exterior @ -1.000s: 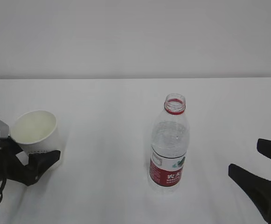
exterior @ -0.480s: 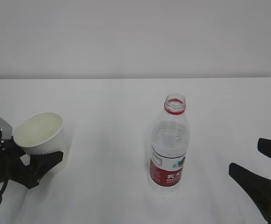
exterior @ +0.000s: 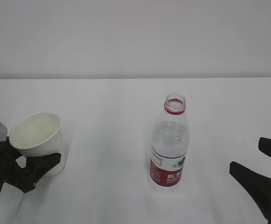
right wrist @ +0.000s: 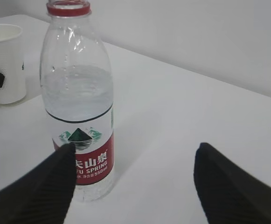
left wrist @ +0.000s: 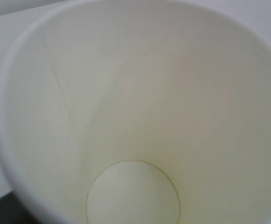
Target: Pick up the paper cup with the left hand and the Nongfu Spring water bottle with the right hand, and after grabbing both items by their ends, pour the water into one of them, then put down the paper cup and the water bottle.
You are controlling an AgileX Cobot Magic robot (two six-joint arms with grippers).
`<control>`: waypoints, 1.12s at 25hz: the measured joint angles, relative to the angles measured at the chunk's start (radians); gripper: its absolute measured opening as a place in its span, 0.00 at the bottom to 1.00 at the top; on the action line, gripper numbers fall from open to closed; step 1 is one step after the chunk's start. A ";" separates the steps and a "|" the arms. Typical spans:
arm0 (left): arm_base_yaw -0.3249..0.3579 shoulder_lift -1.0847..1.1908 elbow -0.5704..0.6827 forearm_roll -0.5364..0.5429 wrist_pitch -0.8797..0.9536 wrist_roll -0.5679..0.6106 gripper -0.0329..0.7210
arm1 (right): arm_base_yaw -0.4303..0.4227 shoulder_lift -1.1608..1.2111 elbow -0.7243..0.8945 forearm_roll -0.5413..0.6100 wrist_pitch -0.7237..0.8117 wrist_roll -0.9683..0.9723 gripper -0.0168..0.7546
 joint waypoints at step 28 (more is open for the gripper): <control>0.000 -0.378 0.095 0.176 0.008 -0.210 0.78 | 0.000 0.000 0.000 0.014 0.000 0.000 0.79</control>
